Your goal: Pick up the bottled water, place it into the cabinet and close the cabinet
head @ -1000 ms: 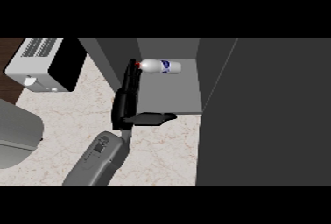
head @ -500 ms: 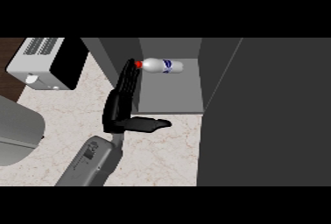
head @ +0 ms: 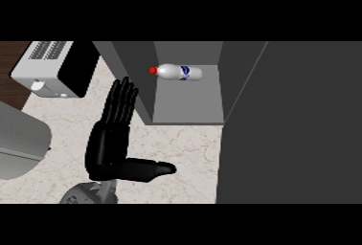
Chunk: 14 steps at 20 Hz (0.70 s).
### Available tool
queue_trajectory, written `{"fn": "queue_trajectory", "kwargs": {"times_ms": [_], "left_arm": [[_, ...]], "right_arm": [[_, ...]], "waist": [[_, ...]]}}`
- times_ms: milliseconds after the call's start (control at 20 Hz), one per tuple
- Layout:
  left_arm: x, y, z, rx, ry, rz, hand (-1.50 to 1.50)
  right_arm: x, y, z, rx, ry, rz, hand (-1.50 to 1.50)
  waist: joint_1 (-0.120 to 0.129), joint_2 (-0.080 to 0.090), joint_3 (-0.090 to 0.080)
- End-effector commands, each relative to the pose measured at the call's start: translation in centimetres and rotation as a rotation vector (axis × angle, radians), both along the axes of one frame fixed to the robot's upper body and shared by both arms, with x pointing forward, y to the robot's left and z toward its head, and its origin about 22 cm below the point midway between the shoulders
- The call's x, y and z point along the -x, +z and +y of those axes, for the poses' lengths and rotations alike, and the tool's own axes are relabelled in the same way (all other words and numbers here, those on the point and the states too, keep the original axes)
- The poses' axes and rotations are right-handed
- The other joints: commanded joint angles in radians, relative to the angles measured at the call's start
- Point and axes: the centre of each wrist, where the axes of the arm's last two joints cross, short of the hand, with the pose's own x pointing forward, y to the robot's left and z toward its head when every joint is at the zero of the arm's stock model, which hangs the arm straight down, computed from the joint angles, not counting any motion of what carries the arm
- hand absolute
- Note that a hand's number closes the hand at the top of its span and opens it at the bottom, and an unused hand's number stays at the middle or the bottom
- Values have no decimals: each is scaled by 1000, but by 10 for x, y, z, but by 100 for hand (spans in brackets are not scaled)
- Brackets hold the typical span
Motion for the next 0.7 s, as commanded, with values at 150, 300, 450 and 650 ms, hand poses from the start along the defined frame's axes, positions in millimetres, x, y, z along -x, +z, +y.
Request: {"fn": "queue_trajectory", "kwargs": {"times_ms": [150, 300, 450, 650], "left_arm": [[51, 13, -3, 56, -60, 9, -150], [87, 14, 14, 48, -83, 2, -150], [102, 17, 22, 80, -73, -14, -150], [109, 31, 47, 57, 1, -33, -150]], "right_arm": [[9, 6, 2, 51, 32, -12, -150], [4, 17, -11, 123, 116, -32, -150], [19, 15, 3, 177, 232, 14, 150], [19, 18, 9, 259, 342, -25, 150]], "waist": [[-4, 0, 0], [6, -2, 0], [6, -4, -1], [5, -3, -1]]}}
